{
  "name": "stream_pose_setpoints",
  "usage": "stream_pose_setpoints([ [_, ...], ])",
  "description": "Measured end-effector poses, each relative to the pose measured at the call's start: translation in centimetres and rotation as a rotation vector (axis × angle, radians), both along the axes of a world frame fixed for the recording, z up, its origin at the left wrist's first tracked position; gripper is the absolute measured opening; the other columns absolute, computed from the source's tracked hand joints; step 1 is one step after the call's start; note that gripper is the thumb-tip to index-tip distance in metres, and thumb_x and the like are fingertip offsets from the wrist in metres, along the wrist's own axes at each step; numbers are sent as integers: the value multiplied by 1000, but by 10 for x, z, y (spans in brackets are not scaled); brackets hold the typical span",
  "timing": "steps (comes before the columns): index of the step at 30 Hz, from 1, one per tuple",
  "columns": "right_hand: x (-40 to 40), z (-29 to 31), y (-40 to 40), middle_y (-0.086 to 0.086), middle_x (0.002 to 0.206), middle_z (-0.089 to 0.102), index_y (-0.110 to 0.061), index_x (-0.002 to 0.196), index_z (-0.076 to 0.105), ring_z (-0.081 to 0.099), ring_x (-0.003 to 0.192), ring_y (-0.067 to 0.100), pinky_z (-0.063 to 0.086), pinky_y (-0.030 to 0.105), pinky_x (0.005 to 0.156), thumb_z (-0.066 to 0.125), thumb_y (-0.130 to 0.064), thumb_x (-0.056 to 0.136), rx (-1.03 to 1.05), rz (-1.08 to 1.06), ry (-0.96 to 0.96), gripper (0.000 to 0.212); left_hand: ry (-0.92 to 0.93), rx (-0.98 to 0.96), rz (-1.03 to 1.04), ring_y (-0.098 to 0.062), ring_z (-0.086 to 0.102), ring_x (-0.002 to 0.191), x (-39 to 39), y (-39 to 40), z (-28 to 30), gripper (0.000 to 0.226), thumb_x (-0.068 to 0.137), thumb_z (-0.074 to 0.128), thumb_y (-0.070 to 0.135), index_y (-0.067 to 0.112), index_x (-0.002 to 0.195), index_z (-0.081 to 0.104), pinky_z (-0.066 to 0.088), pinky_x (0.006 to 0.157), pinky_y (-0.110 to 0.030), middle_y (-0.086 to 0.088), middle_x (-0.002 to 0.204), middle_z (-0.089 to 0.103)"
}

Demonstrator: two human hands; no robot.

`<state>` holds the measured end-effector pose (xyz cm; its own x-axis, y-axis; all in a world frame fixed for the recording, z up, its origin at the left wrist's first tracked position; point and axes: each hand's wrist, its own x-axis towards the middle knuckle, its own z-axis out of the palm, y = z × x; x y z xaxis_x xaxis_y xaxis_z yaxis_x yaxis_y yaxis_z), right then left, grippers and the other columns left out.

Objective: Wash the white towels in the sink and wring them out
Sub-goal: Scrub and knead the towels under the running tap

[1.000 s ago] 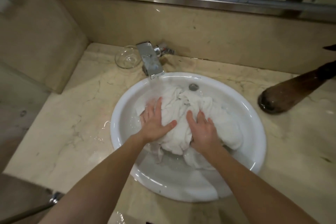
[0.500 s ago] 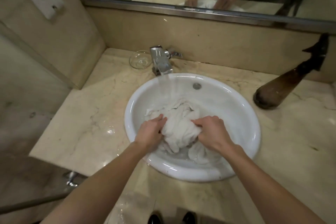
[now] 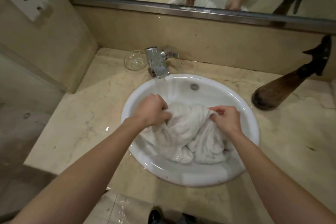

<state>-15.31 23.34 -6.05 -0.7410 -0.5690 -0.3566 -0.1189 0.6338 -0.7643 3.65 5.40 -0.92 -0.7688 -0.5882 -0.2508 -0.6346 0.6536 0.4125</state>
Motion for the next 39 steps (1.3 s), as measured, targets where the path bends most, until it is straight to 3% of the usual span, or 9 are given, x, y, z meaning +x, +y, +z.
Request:
stream_pose_setpoints([
  [3,9,-18,-24,5,113,73,-20,106,74,62,115,27,43,28,99,51,-9,90,70,-17,75,30,57,98,159,-21,64,67,-14,-8,-23,15,78,64,20,15,67,73,45,58,-29,1,61,65],
  [5,17,-20,-33,5,122,69,-21,117,69,57,118,29,40,42,107,35,-27,87,100,52,119,45,167,232,231,-23,68,99,-20,-10,-36,28,85,53,23,16,98,77,50,81,-30,1,93,74],
  [7,21,-29,-34,2,123,66,-25,118,65,54,117,28,39,52,104,23,-42,79,131,109,174,60,109,330,242,-25,42,138,-29,-9,-49,49,94,39,37,29,139,56,30,115,-42,2,148,52],
  [9,23,-40,-29,0,128,61,-27,124,60,49,123,26,35,53,106,22,-45,80,139,147,218,61,-74,291,208,-27,16,149,-39,-3,-64,53,100,30,56,44,152,29,6,120,-57,8,165,19],
  [12,18,-50,-31,1,128,61,-26,129,57,51,123,28,36,58,105,25,-47,83,108,221,313,60,-101,162,263,-27,37,141,-45,4,-81,70,87,35,79,38,143,46,28,115,-50,3,155,39],
  [19,5,-64,-56,-1,139,59,-28,133,55,51,127,27,36,52,107,21,-63,85,264,283,391,68,-87,134,438,-25,59,117,-60,-9,-100,62,85,38,75,35,128,58,46,98,-41,3,128,62],
  [28,-11,-79,-88,8,121,66,-23,115,62,58,115,32,39,52,104,-4,-53,91,403,341,488,76,-32,46,612,-34,57,118,-78,-24,-115,59,98,38,57,9,123,64,36,102,-38,-14,122,65],
  [32,-13,-80,-92,10,130,63,-20,122,63,54,122,35,37,50,105,9,-46,103,451,372,503,63,23,45,641,-37,58,114,-73,-20,-112,65,97,33,57,3,117,64,35,100,-39,-21,114,67],
  [39,-14,-84,-81,14,122,63,-12,109,66,55,119,36,38,53,102,12,-54,90,265,397,405,71,-17,139,382,-30,49,129,-50,-12,-110,95,70,15,91,35,141,44,36,110,-43,-5,142,50],
])
